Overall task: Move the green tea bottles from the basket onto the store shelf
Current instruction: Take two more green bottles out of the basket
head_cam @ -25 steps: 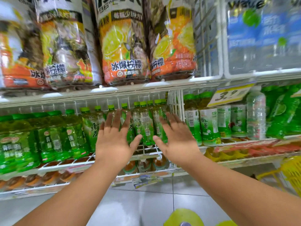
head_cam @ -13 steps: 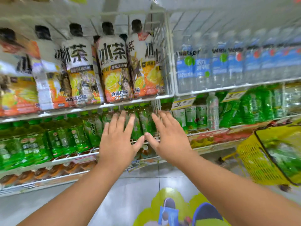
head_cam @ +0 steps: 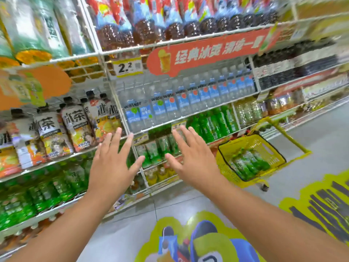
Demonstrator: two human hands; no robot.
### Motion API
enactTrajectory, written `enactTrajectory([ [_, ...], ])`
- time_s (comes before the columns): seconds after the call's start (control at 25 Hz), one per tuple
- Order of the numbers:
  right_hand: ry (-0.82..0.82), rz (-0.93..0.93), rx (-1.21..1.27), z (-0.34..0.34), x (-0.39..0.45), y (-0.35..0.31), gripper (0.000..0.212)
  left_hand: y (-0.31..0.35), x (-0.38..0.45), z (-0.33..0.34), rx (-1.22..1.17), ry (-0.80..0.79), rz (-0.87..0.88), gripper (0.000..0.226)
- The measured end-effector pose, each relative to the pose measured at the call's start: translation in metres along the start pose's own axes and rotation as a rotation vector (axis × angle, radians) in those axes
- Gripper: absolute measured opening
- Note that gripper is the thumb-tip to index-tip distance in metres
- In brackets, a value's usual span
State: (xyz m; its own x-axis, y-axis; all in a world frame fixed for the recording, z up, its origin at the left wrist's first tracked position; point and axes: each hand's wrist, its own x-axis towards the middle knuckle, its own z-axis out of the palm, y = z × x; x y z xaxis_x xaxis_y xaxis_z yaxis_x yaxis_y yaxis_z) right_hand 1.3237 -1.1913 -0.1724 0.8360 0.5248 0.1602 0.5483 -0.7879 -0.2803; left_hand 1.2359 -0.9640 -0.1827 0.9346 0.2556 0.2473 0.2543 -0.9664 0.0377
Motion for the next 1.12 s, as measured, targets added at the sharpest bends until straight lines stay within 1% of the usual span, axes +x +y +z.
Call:
enactTrajectory([
  [0.12, 0.035, 0.084, 0.005, -0.053, -0.045, 0.053, 0.089, 0.072, 0.005, -0.029, -0.020, -0.018, 0.100, 0.077],
  [0.2, 0.024, 0.169, 0.051, -0.079, -0.074, 0.086, 0.091, 0.116, 0.004, -0.040, -0.020, -0.036, 0.170, 0.077],
  [0.36, 0.067, 0.288, 0.062, -0.116, -0.134, 0.150, 0.079, 0.202, -0.002, -0.055, -0.071, -0.048, 0.253, 0.083],
  [0.48, 0.120, 0.362, 0.008, -0.145, -0.159, 0.191, 0.084, 0.263, 0.008, -0.064, -0.086, -0.037, 0.353, 0.083],
  [0.56, 0.123, 0.419, -0.028, -0.156, -0.170, 0.215, 0.081, 0.299, 0.017, -0.067, -0.081, -0.038, 0.417, 0.083],
  [0.68, 0.209, 0.476, -0.073, -0.162, -0.175, 0.253, 0.078, 0.346, 0.043, -0.061, -0.090, -0.046, 0.496, 0.084],
  [0.88, 0.222, 0.576, -0.103, -0.176, -0.155, 0.329, 0.083, 0.431, 0.113, -0.037, -0.178, -0.029, 0.612, 0.081],
  [0.96, 0.187, 0.602, -0.123, -0.184, -0.145, 0.353, 0.086, 0.462, 0.137, -0.029, -0.213, -0.028, 0.654, 0.083],
  [1.12, 0.222, 0.637, -0.181, -0.190, -0.126, 0.397, 0.081, 0.514, 0.178, -0.018, -0.228, -0.014, 0.724, 0.084],
])
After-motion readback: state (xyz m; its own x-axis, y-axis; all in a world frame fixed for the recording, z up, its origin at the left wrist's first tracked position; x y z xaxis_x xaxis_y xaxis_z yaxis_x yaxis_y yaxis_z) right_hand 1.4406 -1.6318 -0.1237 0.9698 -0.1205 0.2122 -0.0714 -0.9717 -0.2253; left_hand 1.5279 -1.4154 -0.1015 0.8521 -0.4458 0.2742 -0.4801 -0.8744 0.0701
